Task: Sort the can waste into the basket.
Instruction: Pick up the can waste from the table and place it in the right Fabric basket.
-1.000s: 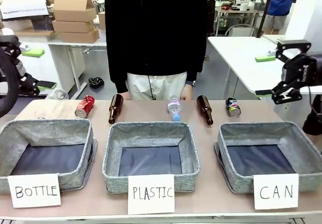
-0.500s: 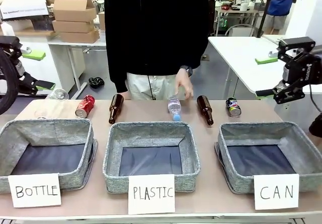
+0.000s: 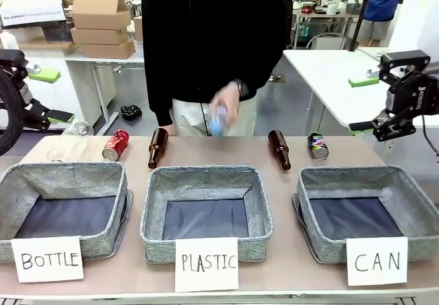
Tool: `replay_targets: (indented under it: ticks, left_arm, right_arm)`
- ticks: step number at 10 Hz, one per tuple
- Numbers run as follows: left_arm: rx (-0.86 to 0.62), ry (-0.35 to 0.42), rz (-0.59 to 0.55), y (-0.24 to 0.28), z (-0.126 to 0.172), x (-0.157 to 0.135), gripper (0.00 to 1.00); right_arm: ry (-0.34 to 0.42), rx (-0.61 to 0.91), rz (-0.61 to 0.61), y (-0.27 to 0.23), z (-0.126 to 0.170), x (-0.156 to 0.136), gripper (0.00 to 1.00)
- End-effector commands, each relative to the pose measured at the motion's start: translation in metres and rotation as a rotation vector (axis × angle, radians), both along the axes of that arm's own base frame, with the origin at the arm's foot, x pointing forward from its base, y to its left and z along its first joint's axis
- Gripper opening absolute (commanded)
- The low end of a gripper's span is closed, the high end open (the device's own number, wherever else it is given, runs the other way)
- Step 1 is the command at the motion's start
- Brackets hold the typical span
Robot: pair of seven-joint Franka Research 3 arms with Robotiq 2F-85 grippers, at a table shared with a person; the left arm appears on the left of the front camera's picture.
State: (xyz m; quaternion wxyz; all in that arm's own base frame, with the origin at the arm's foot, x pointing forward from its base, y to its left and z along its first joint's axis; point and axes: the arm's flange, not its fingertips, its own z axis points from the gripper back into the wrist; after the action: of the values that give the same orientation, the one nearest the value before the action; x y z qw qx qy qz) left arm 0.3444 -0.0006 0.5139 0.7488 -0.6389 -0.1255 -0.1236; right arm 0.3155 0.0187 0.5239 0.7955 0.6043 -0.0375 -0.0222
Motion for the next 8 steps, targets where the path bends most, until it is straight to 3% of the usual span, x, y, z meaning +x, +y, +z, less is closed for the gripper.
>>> replay_targets:
  ticks: [1, 2, 3, 5, 7, 8]
  left_arm:
    - [-0.002, -0.023, -0.011, 0.0, 0.0, -0.001, 1.0]
    - [0.0, 0.0, 0.0, 0.0, 0.0, 0.0, 1.0]
    - [0.178, -0.038, 0.033, 0.001, 0.006, 0.016, 1.0]
    - [0.751, -0.085, 0.166, 0.002, 0.002, 0.059, 1.0]
    - [1.117, -0.068, 0.201, -0.004, -0.012, 0.09, 1.0]
    - [1.17, -0.098, 0.208, -0.011, -0.015, 0.103, 1.0]
  right_arm:
    - [-0.031, 0.022, 0.004, 0.003, 0.0, 0.004, 1.0]
    - [-0.031, 0.022, 0.004, 0.003, 0.0, 0.004, 1.0]
    - [-0.031, 0.022, 0.004, 0.003, 0.0, 0.004, 1.0]
    - [-0.031, 0.022, 0.004, 0.003, 0.0, 0.004, 1.0]
    - [-0.031, 0.022, 0.004, 0.003, 0.0, 0.004, 1.0]
    - [-0.031, 0.022, 0.004, 0.003, 0.0, 0.004, 1.0]
